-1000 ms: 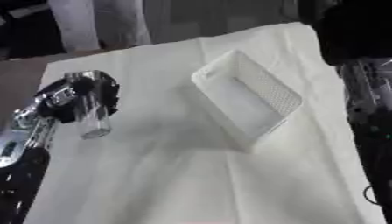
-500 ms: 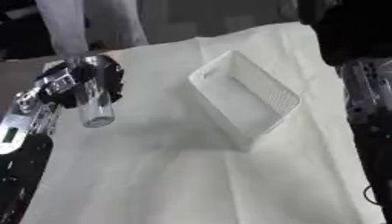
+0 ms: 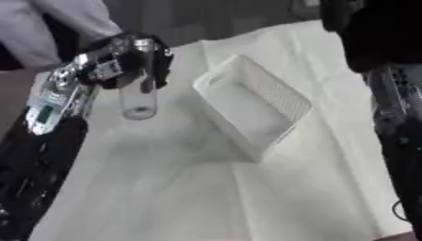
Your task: Pick up objects on the table and place them in the box.
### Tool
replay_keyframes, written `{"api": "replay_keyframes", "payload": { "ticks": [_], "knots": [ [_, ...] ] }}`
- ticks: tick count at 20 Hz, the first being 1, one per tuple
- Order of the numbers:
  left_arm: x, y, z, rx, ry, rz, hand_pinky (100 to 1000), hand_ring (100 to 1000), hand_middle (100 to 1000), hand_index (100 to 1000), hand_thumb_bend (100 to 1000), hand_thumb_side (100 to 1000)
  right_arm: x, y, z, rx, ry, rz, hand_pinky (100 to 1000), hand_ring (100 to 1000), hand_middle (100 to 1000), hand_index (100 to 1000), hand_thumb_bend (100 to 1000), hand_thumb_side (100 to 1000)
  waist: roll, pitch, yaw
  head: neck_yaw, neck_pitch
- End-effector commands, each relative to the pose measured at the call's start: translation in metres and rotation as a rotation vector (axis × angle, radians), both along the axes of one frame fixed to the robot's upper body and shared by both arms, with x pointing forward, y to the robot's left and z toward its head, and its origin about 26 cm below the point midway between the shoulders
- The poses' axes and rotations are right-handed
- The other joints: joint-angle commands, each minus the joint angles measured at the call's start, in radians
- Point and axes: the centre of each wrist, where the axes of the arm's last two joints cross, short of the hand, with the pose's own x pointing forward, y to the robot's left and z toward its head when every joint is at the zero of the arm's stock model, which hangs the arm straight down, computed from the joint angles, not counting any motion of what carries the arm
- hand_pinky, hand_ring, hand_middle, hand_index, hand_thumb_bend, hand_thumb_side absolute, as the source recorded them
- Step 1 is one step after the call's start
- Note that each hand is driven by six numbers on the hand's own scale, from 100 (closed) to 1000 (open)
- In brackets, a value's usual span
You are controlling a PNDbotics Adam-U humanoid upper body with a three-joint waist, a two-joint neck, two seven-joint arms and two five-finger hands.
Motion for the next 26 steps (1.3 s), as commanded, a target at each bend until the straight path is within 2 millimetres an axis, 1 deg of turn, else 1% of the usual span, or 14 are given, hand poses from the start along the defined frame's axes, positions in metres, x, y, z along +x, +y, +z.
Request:
{"api": "replay_keyframes", "payload": {
  "ticks": [1, 4, 9, 13, 17, 21, 26],
  "knots": [
    [0.004, -0.009, 0.013, 0.019, -0.045, -0.026, 100, 212, 303, 475, 100, 701, -0.005, 0.002, 0.008, 0.016, -0.052, 0.019, 666, 822, 934, 432, 100, 803, -0.001, -0.018, -0.007, 0.009, 0.000],
    [0.010, -0.018, 0.019, 0.031, -0.065, -0.036, 100, 213, 302, 473, 100, 681, -0.005, 0.003, 0.008, 0.012, -0.051, 0.022, 666, 823, 934, 433, 100, 803, 0.003, -0.018, -0.019, 0.014, 0.000],
    [0.021, -0.025, 0.029, 0.072, -0.144, -0.011, 100, 215, 304, 471, 100, 637, -0.007, 0.005, 0.009, 0.011, -0.052, 0.035, 666, 823, 935, 431, 100, 803, 0.006, -0.017, -0.038, 0.022, 0.000],
    [0.028, -0.031, 0.035, 0.088, -0.203, 0.002, 100, 217, 305, 470, 100, 608, -0.009, 0.007, 0.012, 0.008, -0.063, 0.046, 666, 824, 936, 428, 100, 813, 0.009, -0.009, -0.066, 0.030, 0.000],
    [0.031, -0.030, 0.040, 0.079, -0.240, 0.013, 100, 216, 302, 467, 100, 596, -0.011, 0.009, 0.017, 0.006, -0.084, 0.053, 667, 825, 937, 423, 100, 819, 0.012, 0.005, -0.104, 0.037, 0.000],
    [0.035, -0.028, 0.037, 0.065, -0.234, 0.022, 100, 215, 294, 459, 100, 603, -0.013, 0.011, 0.020, -0.005, -0.103, 0.055, 667, 827, 939, 416, 100, 819, 0.023, 0.016, -0.136, 0.049, 0.000],
    [0.042, -0.021, 0.036, 0.056, -0.234, 0.039, 100, 212, 280, 441, 100, 595, -0.016, 0.012, 0.023, -0.015, -0.120, 0.061, 668, 828, 939, 411, 100, 821, 0.035, 0.025, -0.166, 0.044, 0.000]
  ]
}}
